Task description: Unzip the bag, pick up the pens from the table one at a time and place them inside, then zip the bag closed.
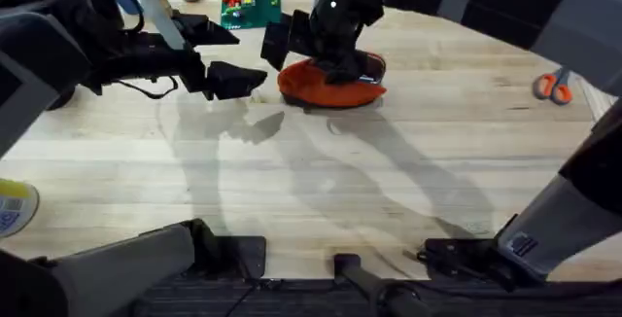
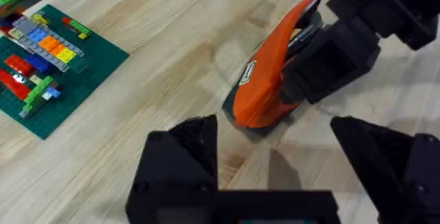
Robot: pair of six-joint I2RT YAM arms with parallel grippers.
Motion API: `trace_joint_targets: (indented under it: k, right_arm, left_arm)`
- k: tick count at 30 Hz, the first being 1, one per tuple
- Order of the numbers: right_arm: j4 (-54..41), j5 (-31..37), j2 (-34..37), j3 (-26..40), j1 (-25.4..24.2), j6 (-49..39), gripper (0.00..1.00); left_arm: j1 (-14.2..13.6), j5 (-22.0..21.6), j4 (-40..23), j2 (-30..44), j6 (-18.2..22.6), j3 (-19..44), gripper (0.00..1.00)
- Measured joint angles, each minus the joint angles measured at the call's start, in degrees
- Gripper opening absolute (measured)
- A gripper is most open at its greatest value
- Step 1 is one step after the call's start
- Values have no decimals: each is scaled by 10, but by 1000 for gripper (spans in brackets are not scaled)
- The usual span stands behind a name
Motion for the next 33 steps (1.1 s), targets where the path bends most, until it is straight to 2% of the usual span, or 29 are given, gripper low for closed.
trace_joint_targets:
  k: [8, 19, 26, 31, 33]
  right_arm:
    - [3, 3, 22, 0, 0, 0, 899]
    - [19, 7, 31, 0, 0, 2, 715]
    - [20, 7, 31, 0, 0, 2, 555]
    - [20, 7, 31, 0, 0, 4, 358]
    - [20, 7, 31, 0, 0, 4, 345]
  left_arm:
    - [0, 0, 0, 0, 0, 0, 993]
    - [0, 0, 0, 0, 0, 0, 993]
    - [0, 0, 0, 0, 0, 0, 993]
    - [0, 0, 0, 0, 0, 0, 993]
    - [0, 0, 0, 0, 0, 0, 993]
